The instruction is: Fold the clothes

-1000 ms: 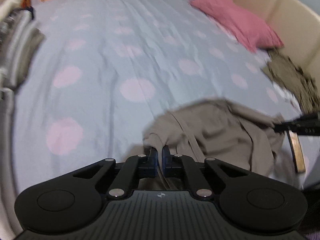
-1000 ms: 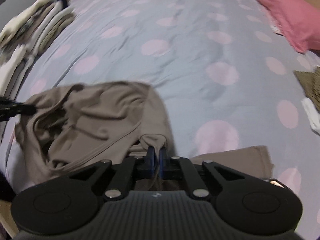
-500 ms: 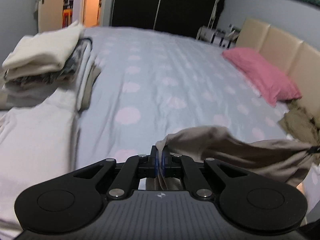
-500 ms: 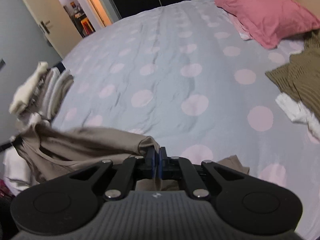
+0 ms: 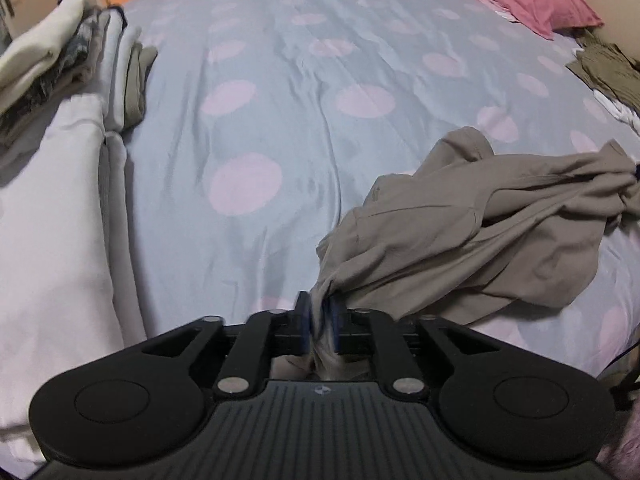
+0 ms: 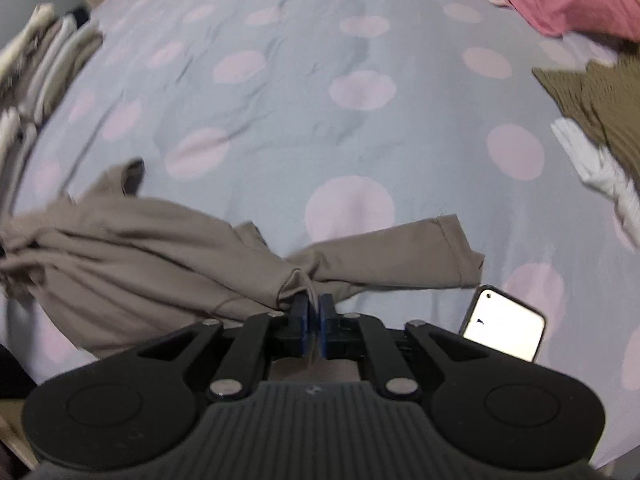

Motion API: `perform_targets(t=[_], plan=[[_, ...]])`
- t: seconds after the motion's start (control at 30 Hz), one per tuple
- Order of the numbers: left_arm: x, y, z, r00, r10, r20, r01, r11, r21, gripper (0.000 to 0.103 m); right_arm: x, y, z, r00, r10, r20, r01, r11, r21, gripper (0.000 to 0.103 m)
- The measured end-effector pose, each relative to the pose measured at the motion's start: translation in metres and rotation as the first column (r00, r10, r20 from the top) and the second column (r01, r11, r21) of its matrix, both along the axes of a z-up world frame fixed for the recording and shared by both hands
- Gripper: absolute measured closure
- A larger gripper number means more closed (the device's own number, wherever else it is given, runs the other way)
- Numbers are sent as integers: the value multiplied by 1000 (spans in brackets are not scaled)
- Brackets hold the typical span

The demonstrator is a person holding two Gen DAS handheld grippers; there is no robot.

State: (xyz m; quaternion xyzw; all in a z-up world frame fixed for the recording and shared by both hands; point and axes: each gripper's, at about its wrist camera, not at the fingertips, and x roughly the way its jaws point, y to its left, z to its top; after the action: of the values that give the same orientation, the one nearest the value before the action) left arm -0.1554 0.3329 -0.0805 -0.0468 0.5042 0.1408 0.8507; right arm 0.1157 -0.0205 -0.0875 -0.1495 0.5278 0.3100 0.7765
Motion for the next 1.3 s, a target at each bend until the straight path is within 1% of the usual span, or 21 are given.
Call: perform_targets(t=[0.03,0.1,0.17,0.23,0.33,0.37,0.43,0.53,0.6,0.63,0.67,0.73,0.83,0.87,0.9,1.0,1.07,1.1,1.13,1.23,1.3], plan=[[-2,-2,5,1000,-14,25,14,1000,8,77,-3,-1,5,999,7,31,-7,1000,1,84],[-5,-8,16,995,-64,79,62,997,35,57,-10,-5,19,995,28,100,-31,999,25,82],[-3,-13,26,988,-104,115,97,993,63,55,-18,-4,32,986,57,159,-65,997,46,79],[4,-17,34,980,-147,132,139,988,67,56,-25,0,39,978,92,185,-106,992,68,76],[23,-23,38,970,-226,90,216,971,106,60,-32,13,41,965,155,211,-173,983,69,77],[28,-26,37,962,-264,67,255,959,125,63,-34,18,38,961,178,211,-195,979,61,77],[38,-32,31,937,-350,13,345,927,150,63,-37,27,33,952,225,209,-239,970,45,77],[46,-38,19,891,-452,-46,452,874,178,64,-45,41,28,934,299,195,-313,949,42,77],[54,-42,8,866,-496,-66,499,848,179,70,-50,49,23,919,349,186,-363,931,46,76],[56,-42,4,861,-504,-73,508,844,173,71,-53,53,21,911,370,181,-383,922,47,76],[58,-43,0,857,-510,-80,516,840,167,76,-55,57,17,906,386,172,-398,916,42,76],[62,-43,-9,851,-518,-91,526,837,151,80,-59,63,10,897,415,151,-424,905,29,74],[66,-40,-17,858,-506,-83,513,849,129,86,-61,70,-3,882,454,125,-457,890,-4,71],[67,-38,-16,862,-501,-75,507,853,125,89,-61,72,-7,878,463,117,-466,885,-9,71],[68,-37,-16,866,-495,-67,500,858,121,95,-61,73,-10,876,469,113,-471,882,-10,69],[70,-31,-7,895,-446,-18,445,890,101,100,-59,77,-18,870,481,105,-482,876,-19,69],[71,-23,5,920,-391,32,388,919,68,100,-59,78,-19,865,493,88,-493,870,-28,75],[71,-17,12,934,-352,64,349,936,50,100,-60,78,-19,862,501,77,-500,865,-26,87],[71,-12,18,943,-321,88,318,947,44,100,-59,78,-19,859,509,59,-509,861,-19,97],[71,0,28,961,-247,121,245,969,33,100,-63,77,-21,841,541,-8,-541,841,1,100],[71,7,34,970,-202,135,200,979,27,100,-70,75,-23,807,588,-57,-589,808,-1,100]])
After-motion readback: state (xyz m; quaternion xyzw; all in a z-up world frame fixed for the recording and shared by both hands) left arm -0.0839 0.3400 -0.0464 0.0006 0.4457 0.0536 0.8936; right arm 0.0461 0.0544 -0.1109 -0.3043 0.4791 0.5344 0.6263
